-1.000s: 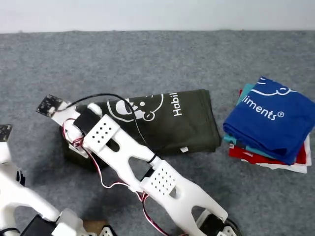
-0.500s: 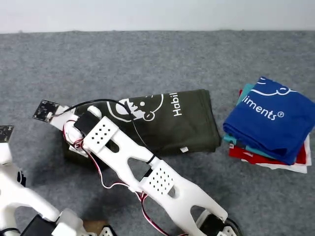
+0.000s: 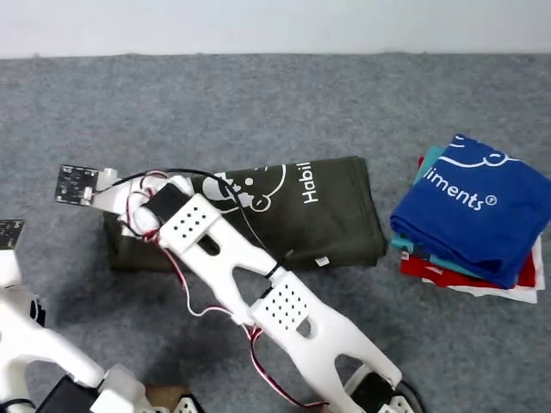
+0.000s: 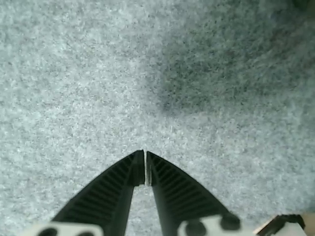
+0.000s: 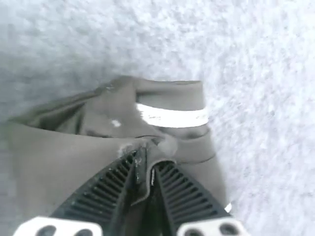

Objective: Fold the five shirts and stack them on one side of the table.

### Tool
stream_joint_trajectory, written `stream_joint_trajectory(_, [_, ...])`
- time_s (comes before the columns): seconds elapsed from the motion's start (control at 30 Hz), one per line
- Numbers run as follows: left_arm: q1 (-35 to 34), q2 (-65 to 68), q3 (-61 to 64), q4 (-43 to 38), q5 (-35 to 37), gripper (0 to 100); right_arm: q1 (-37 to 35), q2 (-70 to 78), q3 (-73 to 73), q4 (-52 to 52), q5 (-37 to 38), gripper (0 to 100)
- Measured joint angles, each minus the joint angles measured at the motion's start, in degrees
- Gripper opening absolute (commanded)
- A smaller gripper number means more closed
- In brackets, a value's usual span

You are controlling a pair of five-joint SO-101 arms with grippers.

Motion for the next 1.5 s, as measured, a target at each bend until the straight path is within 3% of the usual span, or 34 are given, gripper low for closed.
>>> stream_joint_trajectory(0.17, [0.0,0.0,0.0,0.0,0.0,2,0.7,2.9,0.0,-2.3,1.2,18.5])
stream_joint_trajectory(0.4, [0.0,0.0,0.0,-1.1,0.0,2,0.7,1.5,0.0,-0.6,-2.6,17.5])
stream_joint_trajectory(0.7, [0.0,0.0,0.0,-2.6,0.0,2,0.7,-6.1,0.0,10.4,-3.2,13.3])
stream_joint_trajectory(1.33, [0.0,0.0,0.0,-2.6,0.0,2,3.3,-2.5,-4.3,23.5,-3.2,12.8])
stream_joint_trajectory(1.5, [0.0,0.0,0.0,-2.6,0.0,2,-0.9,-5.0,-9.1,28.6,-3.3,9.1])
